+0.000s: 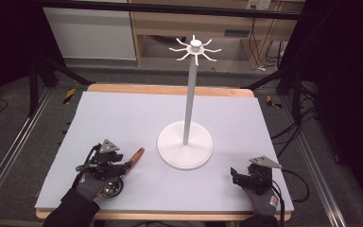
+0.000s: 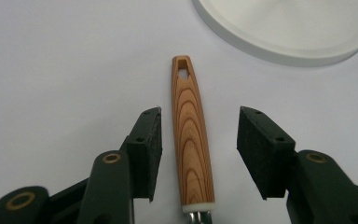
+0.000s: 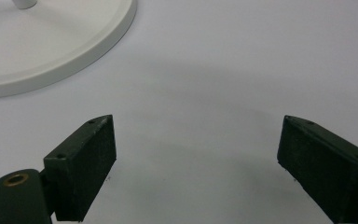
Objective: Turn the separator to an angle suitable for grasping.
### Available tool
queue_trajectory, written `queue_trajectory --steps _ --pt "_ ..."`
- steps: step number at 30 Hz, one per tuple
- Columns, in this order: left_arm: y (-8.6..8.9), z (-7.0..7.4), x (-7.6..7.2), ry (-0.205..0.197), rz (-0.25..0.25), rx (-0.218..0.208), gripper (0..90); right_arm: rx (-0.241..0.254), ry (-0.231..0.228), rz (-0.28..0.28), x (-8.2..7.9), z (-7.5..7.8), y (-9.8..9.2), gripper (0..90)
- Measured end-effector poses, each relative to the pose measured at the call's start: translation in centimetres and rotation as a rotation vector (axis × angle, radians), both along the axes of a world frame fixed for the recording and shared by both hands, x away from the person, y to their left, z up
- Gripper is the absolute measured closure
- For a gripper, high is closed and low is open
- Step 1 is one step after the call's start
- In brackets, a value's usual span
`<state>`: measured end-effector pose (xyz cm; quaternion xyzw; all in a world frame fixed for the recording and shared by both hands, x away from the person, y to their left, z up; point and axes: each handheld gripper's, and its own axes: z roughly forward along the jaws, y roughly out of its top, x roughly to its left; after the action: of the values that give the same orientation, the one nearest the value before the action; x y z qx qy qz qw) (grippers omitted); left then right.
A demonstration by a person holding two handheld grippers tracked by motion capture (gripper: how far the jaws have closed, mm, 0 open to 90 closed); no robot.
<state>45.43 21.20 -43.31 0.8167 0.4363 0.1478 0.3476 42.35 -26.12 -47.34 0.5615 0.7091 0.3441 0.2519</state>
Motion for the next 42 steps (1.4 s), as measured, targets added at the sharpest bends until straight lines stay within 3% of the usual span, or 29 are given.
queue_trajectory --steps 5,9,10,17,24,34,42 --pt "-0.9 0.8 1.1 -0.008 0.003 0.024 48.7 -0.001 0.001 0.003 0.1 0.0 -0.1 11.8" --pt "-1.0 0.7 1.6 0.005 0.002 0.01 47.3 -0.002 0.001 0.0 0.1 0.0 0.0 11.8" --pt "-1.0 0.4 1.9 0.016 0.004 0.029 47.2 -0.001 -0.002 0.0 0.1 0.0 -0.1 11.8" --pt "-1.7 -1.4 2.3 0.057 -0.006 0.06 46.7 -0.012 0.0 0.004 0.0 0.0 0.2 11.8" --pt "-2.5 -2.0 2.7 0.053 -0.01 0.119 46.2 -0.014 0.006 0.01 0.1 -0.1 0.2 11.9" --pt "-2.7 -2.8 2.9 0.069 -0.002 0.133 47.1 -0.007 0.013 0.009 0.1 -0.1 0.4 11.8" --pt "-2.8 -3.1 2.9 0.076 0.001 0.151 53.0 -0.009 0.016 0.012 0.1 -0.1 0.4 11.8"
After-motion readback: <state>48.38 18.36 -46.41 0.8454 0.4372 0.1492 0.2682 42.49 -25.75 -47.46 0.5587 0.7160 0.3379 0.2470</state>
